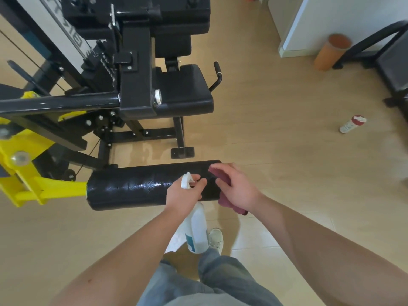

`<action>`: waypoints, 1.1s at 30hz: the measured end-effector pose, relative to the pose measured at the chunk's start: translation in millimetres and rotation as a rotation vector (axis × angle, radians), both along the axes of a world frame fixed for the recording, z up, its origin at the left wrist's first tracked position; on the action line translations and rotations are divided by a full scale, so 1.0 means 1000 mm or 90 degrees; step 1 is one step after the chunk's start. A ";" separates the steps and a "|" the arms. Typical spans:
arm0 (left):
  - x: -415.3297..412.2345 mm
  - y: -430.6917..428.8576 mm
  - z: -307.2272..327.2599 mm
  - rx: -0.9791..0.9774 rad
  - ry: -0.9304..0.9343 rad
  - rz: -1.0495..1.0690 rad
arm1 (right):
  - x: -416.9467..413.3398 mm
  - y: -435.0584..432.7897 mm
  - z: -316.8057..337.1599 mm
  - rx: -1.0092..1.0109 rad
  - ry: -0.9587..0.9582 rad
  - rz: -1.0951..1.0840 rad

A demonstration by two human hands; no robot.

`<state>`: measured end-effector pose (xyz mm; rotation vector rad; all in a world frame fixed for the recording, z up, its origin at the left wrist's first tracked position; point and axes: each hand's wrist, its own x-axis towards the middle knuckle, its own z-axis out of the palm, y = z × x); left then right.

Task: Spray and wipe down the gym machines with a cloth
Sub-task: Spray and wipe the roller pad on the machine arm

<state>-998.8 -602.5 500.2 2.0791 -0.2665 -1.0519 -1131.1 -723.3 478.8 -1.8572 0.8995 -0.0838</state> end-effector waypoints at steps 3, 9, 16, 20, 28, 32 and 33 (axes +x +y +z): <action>0.016 0.007 0.003 -0.037 -0.019 0.057 | 0.019 0.011 0.003 0.038 0.051 0.165; 0.046 0.022 0.012 -0.104 0.028 0.191 | 0.057 0.046 0.001 0.036 0.196 0.342; 0.074 0.063 0.017 -0.101 -0.091 0.028 | 0.087 0.073 0.005 0.197 0.135 0.282; 0.087 0.092 0.010 -0.191 -0.129 -0.039 | 0.106 0.085 0.017 0.200 0.135 0.327; 0.110 0.125 0.001 -0.245 -0.077 0.047 | 0.145 0.117 0.011 0.241 0.153 0.301; 0.119 0.129 0.001 -0.199 -0.101 0.066 | 0.161 0.122 0.010 0.203 0.162 0.326; 0.121 0.129 0.001 -0.185 -0.111 0.077 | 0.165 0.123 0.009 0.179 0.173 0.353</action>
